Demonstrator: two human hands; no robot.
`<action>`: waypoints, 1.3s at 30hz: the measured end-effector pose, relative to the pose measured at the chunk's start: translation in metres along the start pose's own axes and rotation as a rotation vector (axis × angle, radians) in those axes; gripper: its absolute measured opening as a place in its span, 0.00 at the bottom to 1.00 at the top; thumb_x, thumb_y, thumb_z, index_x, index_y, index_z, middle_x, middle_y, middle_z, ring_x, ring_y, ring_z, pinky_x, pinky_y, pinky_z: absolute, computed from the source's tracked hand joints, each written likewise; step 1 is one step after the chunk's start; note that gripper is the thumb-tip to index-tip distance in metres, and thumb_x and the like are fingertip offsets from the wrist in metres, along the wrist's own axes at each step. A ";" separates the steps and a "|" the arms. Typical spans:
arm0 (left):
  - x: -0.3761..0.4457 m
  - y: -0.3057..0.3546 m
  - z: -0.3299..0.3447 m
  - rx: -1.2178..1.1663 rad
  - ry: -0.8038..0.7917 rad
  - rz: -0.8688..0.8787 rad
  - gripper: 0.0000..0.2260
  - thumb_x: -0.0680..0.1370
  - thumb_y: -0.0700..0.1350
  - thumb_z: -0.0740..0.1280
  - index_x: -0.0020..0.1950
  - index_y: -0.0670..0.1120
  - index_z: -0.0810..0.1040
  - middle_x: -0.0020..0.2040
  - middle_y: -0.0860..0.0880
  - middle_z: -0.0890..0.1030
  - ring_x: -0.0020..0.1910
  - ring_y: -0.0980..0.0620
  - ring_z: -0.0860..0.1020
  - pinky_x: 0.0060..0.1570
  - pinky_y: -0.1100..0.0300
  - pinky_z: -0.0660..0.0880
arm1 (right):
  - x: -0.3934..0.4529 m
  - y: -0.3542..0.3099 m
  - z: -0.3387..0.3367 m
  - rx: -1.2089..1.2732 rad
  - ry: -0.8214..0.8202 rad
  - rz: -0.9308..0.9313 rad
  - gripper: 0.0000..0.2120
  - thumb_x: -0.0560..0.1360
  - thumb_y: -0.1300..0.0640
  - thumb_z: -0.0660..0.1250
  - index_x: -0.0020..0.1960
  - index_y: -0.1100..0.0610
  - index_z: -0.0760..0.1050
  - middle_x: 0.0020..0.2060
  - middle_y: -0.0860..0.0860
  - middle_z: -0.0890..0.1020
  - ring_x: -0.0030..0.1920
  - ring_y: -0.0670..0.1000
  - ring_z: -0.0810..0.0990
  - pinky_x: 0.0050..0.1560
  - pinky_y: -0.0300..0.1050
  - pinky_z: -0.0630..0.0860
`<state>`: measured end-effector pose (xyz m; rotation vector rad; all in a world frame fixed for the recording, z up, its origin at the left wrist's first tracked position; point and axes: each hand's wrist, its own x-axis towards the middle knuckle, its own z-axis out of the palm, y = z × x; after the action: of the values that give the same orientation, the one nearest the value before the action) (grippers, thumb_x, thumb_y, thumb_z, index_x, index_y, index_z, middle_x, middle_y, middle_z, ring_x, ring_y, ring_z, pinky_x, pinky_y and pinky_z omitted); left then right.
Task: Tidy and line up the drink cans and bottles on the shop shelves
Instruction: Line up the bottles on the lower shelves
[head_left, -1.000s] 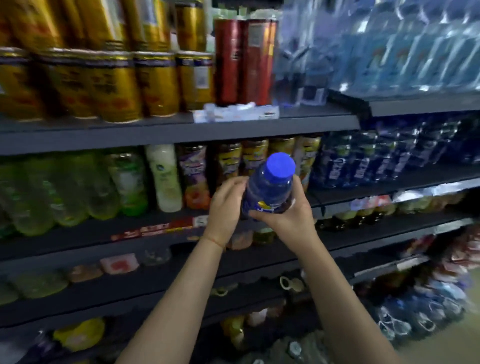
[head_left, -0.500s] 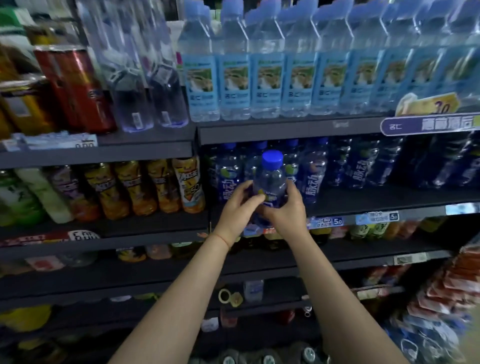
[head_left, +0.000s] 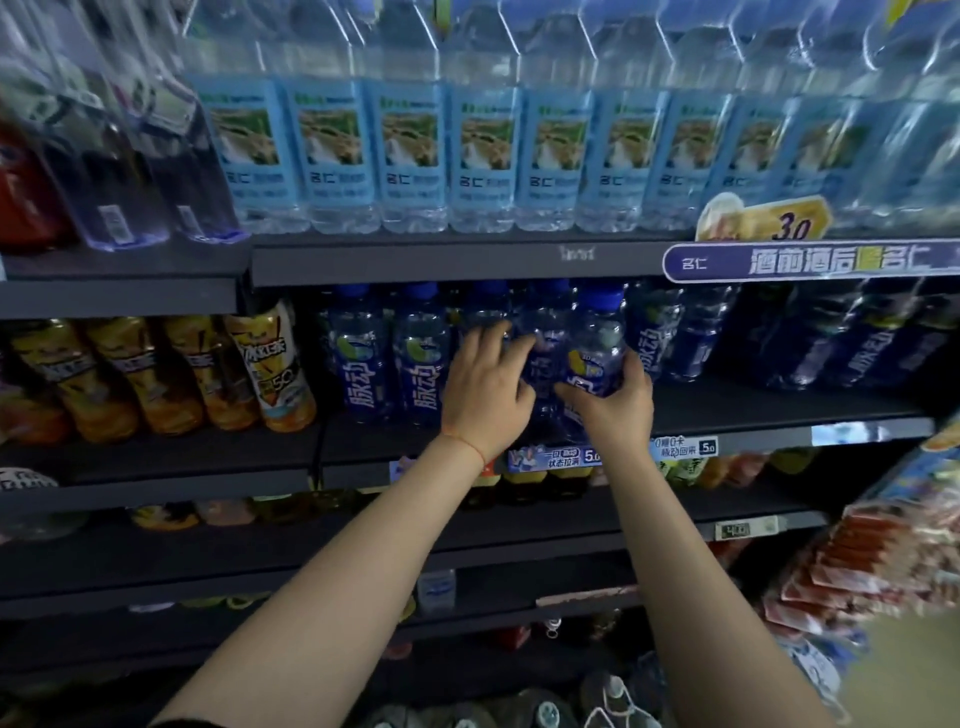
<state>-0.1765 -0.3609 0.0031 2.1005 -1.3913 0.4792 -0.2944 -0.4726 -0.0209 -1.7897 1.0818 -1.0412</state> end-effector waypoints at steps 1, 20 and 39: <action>0.003 0.005 0.002 0.043 -0.025 0.016 0.23 0.73 0.43 0.66 0.68 0.47 0.74 0.68 0.42 0.73 0.65 0.39 0.69 0.64 0.44 0.70 | 0.005 0.002 -0.001 -0.006 0.012 0.013 0.41 0.65 0.48 0.80 0.73 0.53 0.66 0.64 0.54 0.74 0.62 0.56 0.76 0.58 0.50 0.75; 0.026 0.017 0.029 0.386 -0.049 0.072 0.31 0.77 0.49 0.66 0.78 0.60 0.61 0.78 0.38 0.61 0.75 0.38 0.63 0.70 0.42 0.61 | 0.045 0.014 0.010 -0.162 -0.040 -0.012 0.39 0.74 0.52 0.74 0.76 0.61 0.57 0.71 0.63 0.66 0.66 0.65 0.73 0.53 0.53 0.74; 0.028 0.016 0.012 0.329 -0.250 0.087 0.33 0.79 0.48 0.62 0.80 0.59 0.50 0.81 0.40 0.45 0.79 0.39 0.49 0.74 0.43 0.51 | 0.033 0.005 0.019 -0.345 -0.003 0.029 0.43 0.75 0.51 0.72 0.80 0.61 0.50 0.73 0.63 0.63 0.71 0.63 0.64 0.60 0.57 0.72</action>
<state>-0.1805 -0.3935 0.0147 2.4382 -1.6431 0.5238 -0.2686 -0.5011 -0.0245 -2.0354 1.3456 -0.8731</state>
